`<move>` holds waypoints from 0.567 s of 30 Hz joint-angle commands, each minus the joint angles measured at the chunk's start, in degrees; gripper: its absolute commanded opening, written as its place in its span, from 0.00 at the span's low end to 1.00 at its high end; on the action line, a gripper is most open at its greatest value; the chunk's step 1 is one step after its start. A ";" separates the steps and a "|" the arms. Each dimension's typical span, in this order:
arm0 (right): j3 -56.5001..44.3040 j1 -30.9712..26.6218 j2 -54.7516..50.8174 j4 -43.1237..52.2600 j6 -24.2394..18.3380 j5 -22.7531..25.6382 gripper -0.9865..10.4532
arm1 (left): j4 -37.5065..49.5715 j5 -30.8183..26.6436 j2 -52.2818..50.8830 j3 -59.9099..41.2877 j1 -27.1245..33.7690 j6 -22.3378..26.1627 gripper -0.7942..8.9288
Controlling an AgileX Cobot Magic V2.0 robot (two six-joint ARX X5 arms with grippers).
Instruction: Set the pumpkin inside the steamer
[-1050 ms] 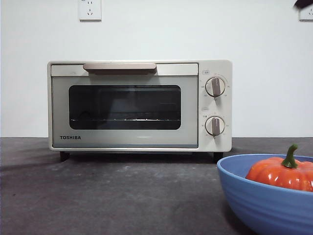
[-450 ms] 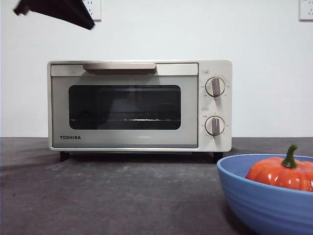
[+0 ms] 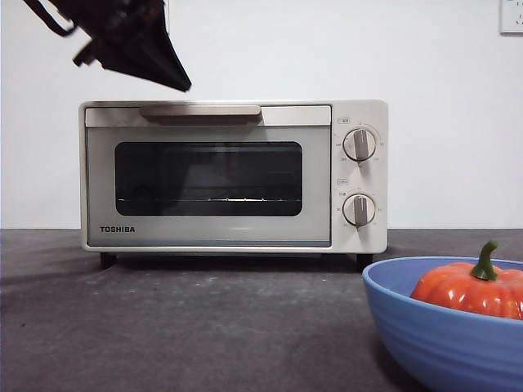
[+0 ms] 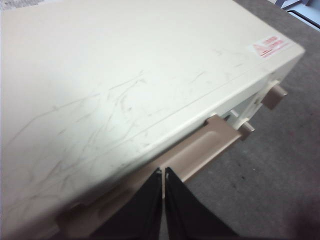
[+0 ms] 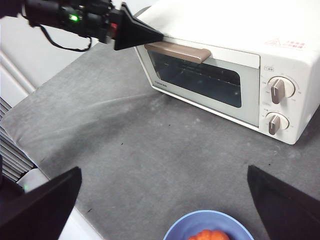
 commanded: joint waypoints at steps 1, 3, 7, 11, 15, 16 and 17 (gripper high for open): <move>0.81 0.52 0.22 0.63 0.98 0.09 0.57 | 0.94 -0.22 2.23 1.60 -0.24 0.94 0.10; 0.81 0.52 0.22 0.63 1.25 0.09 0.57 | 1.42 -0.83 3.54 1.60 -0.20 1.01 0.10; 0.79 0.52 0.22 0.61 2.10 0.09 0.57 | 0.70 -1.66 5.07 1.60 -0.15 0.92 0.10; 0.79 0.52 0.22 0.57 2.08 0.28 0.57 | -1.68 -1.66 5.09 1.60 -0.33 0.96 0.10; 0.79 0.52 0.22 0.59 2.08 0.52 0.57 | -5.60 -1.66 5.09 1.60 -0.37 0.92 0.10; 0.79 0.52 0.22 0.59 2.08 0.59 0.57 | -6.58 -1.66 5.09 1.57 -0.44 0.94 0.10; 0.79 0.52 0.22 0.59 2.08 0.83 0.57 | -7.74 -1.68 5.09 1.57 -0.59 0.94 0.10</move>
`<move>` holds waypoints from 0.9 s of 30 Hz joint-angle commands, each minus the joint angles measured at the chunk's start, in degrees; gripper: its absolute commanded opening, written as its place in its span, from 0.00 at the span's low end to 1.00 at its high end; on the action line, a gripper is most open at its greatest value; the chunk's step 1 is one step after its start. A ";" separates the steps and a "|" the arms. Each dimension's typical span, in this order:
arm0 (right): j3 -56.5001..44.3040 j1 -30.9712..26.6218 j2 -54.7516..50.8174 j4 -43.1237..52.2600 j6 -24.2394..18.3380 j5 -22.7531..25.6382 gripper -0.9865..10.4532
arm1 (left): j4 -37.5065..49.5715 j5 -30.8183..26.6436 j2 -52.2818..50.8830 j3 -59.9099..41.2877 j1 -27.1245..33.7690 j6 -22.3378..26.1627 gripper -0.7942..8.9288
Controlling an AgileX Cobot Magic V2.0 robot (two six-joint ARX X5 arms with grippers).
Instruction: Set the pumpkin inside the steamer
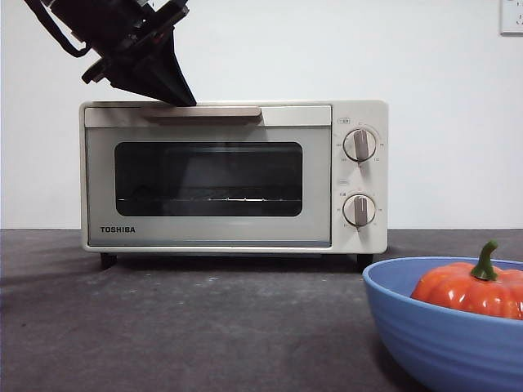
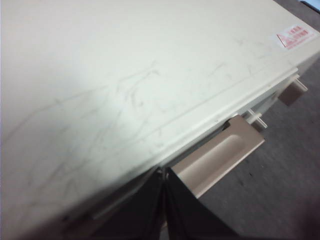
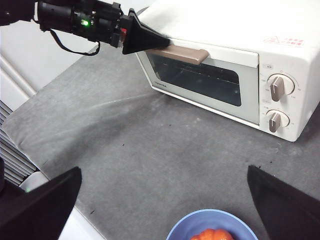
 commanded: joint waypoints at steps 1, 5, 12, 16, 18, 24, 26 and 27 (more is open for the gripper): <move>0.79 0.52 0.22 0.59 0.63 1.03 0.57 | -5.95 -0.61 1.75 -0.52 -0.68 0.92 0.10; 0.79 0.52 0.22 0.50 0.63 2.21 0.57 | -7.76 -2.29 1.70 -0.72 -1.51 0.92 0.10; 0.79 0.52 0.22 0.48 0.63 3.26 0.57 | -8.94 -3.48 0.61 -2.01 -3.23 0.85 0.10; 0.79 0.52 0.22 0.48 0.63 3.23 0.57 | -7.54 -3.74 -2.38 -5.14 -3.58 -0.31 0.10; 0.79 0.52 0.22 0.48 0.63 3.26 0.57 | -6.14 -3.78 -4.35 -7.37 -3.56 -0.63 0.10; 0.79 0.52 0.22 0.48 0.63 3.26 0.57 | -2.45 -3.78 -8.28 -14.29 -3.72 -3.28 0.10; 0.79 0.52 0.22 0.48 0.66 3.23 0.57 | -0.55 -3.78 -9.22 -16.87 -4.20 -4.11 0.10; 0.79 0.52 0.22 0.48 0.66 3.23 0.57 | 0.42 -3.78 -9.73 -18.18 -4.46 -4.87 0.10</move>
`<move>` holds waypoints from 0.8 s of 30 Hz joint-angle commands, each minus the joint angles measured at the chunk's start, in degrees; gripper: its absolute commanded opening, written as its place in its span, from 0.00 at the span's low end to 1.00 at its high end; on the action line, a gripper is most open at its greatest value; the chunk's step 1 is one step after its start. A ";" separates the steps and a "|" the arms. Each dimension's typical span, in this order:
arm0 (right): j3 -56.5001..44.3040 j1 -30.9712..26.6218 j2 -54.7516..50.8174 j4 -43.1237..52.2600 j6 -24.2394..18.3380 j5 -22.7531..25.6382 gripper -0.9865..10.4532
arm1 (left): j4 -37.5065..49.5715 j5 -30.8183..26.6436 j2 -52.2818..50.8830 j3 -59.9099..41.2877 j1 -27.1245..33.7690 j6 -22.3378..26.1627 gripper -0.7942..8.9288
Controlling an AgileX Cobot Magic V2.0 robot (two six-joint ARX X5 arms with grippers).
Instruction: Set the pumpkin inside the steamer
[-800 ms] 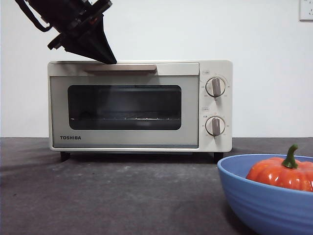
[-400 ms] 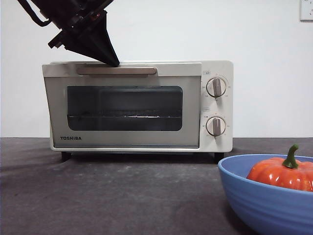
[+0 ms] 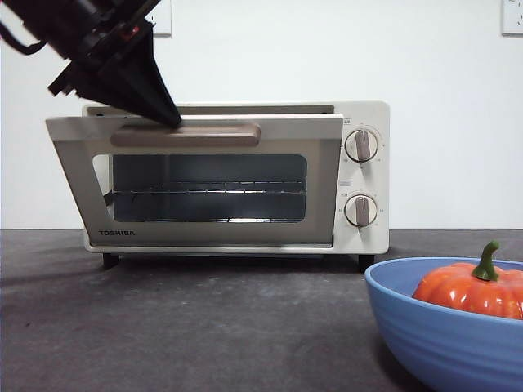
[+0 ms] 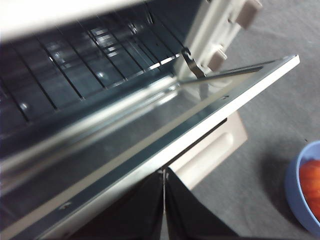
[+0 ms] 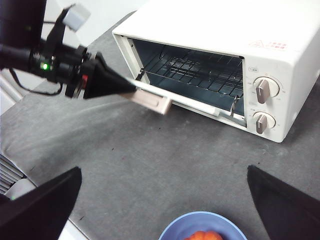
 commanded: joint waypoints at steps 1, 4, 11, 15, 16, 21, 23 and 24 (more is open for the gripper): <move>0.79 0.52 0.22 0.52 0.66 0.26 0.57 | 1.49 -2.82 1.29 -4.31 -0.44 -2.93 0.10; 0.79 0.52 0.22 0.52 0.66 0.28 0.57 | 2.86 -2.84 0.28 -6.99 -0.83 -4.83 0.10; 0.79 0.52 0.22 0.52 0.68 0.26 0.57 | 3.56 -5.60 -1.46 -10.21 -2.03 -5.90 0.10; 0.79 0.52 0.22 0.52 0.81 0.26 0.57 | 4.81 -5.81 -2.25 -11.78 -2.62 -6.95 0.10; 0.79 0.52 0.22 0.52 0.83 0.28 0.57 | 5.33 -5.84 -2.34 -12.26 -2.80 -7.23 0.10; 0.79 0.52 0.22 0.52 0.92 0.28 0.57 | 6.67 -6.99 -2.36 -14.49 -3.74 -8.48 0.10; 0.79 0.52 0.22 0.55 1.07 0.26 0.57 | 7.45 -7.06 -2.36 -15.50 -4.22 -8.61 0.10; 0.79 0.52 0.22 0.55 1.07 0.26 0.57 | 8.07 -7.08 -2.36 -16.17 -4.46 -8.98 0.10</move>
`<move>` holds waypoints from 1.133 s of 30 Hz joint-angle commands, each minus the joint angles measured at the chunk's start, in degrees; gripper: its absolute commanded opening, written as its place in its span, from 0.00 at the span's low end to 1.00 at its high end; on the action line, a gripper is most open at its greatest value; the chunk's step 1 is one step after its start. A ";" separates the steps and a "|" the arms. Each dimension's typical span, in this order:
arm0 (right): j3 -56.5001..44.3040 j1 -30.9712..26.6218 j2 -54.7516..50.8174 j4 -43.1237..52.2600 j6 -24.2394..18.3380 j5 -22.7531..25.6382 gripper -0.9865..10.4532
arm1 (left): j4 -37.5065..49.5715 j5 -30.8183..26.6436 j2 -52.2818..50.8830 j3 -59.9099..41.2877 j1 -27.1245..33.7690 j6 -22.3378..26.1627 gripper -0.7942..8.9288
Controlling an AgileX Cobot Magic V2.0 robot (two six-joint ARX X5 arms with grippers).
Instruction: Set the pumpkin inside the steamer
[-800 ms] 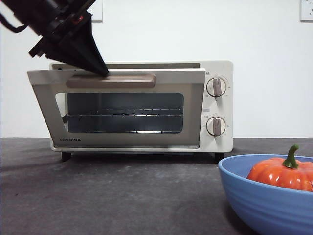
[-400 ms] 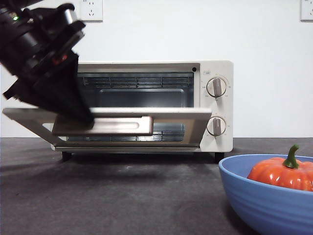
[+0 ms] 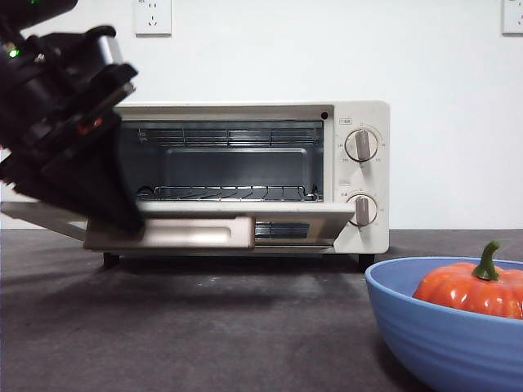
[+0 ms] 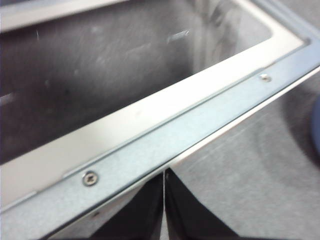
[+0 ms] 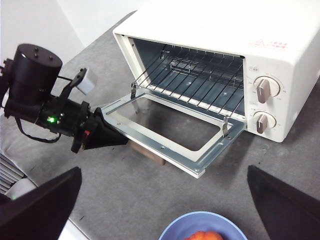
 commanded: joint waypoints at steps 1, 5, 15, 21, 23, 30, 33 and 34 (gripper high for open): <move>0.79 0.52 0.22 0.55 1.01 0.26 0.57 | 4.72 -2.45 0.83 -0.81 -0.44 -1.38 0.10; 0.79 0.52 0.22 0.55 1.49 0.26 0.57 | 6.93 -2.62 0.83 -3.15 -0.83 -2.49 0.10; 0.79 0.52 0.22 0.52 1.84 0.22 0.57 | 7.82 -2.62 0.81 -5.77 -1.31 -3.76 0.10; 0.79 0.52 0.59 -0.13 2.34 -0.94 0.57 | 4.44 -2.36 -2.19 -5.60 -2.45 -5.53 0.10; 0.79 0.52 1.14 -1.29 3.13 -2.51 0.57 | 1.53 -2.36 -4.81 -5.22 -2.78 -5.88 0.10; 0.79 0.52 6.36 -7.93 5.68 -12.26 0.56 | -8.98 1.97 -17.44 -3.96 -3.06 -7.23 0.10; 0.79 0.55 9.90 -11.43 6.43 -16.15 0.56 | -15.72 4.28 -22.64 -2.16 -3.06 -7.32 0.10; 0.79 0.59 11.23 -12.70 6.43 -16.98 0.56 | -18.34 4.28 -24.52 -1.20 -3.06 -7.13 0.10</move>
